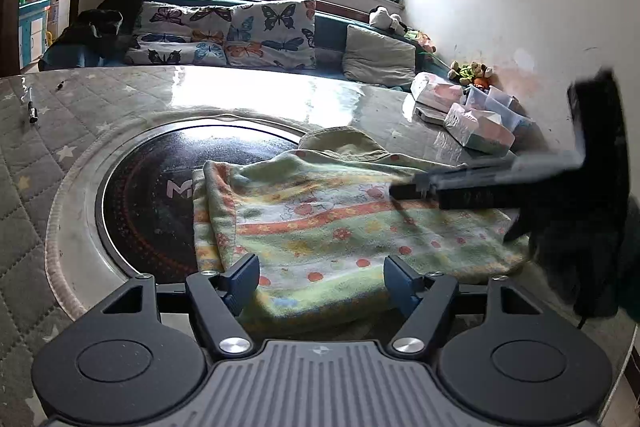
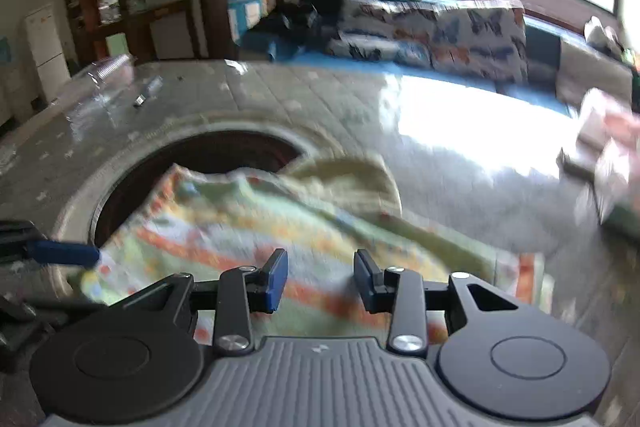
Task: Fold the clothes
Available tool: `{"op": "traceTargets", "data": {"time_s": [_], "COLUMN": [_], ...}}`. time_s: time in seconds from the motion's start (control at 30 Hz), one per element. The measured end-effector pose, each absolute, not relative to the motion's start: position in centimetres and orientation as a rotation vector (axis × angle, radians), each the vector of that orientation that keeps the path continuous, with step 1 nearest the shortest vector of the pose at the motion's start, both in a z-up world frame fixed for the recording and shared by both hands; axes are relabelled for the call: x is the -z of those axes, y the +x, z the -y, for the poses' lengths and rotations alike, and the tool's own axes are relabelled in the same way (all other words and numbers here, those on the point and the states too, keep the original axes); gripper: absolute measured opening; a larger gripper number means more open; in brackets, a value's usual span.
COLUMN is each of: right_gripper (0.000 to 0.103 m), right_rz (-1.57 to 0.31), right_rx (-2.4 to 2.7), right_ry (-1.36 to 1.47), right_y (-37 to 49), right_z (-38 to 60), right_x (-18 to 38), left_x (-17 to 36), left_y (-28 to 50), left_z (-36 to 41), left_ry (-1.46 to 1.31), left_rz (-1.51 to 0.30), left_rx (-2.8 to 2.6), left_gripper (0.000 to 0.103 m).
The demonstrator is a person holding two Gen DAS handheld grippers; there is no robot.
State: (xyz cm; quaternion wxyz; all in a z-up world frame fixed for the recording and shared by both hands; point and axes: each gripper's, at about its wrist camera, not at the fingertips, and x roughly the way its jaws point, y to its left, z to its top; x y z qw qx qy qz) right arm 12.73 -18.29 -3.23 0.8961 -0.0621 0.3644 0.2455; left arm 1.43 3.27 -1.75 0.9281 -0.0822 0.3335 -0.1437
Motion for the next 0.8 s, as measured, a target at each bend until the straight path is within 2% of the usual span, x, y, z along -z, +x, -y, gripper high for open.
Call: {"op": "traceTargets", "data": {"time_s": [0.3,0.8], "right_gripper": [0.037,0.039], "right_rz": [-0.711,-0.688], "right_rx": [-0.515,-0.588], "right_ry": [-0.11,-0.19], "right_y": [11.5,9.0], "right_z": [18.1,15.7], "right_x": [2.5,2.6], "left_x": [1.3,1.6], "left_y": [1.7,2.7], "left_z": [-3.4,-5.4], "left_ry": [-0.158,-0.19], "left_rz": [-0.677,-0.711], "left_rx": [0.244,0.129], "left_gripper": [0.085,0.087]}}
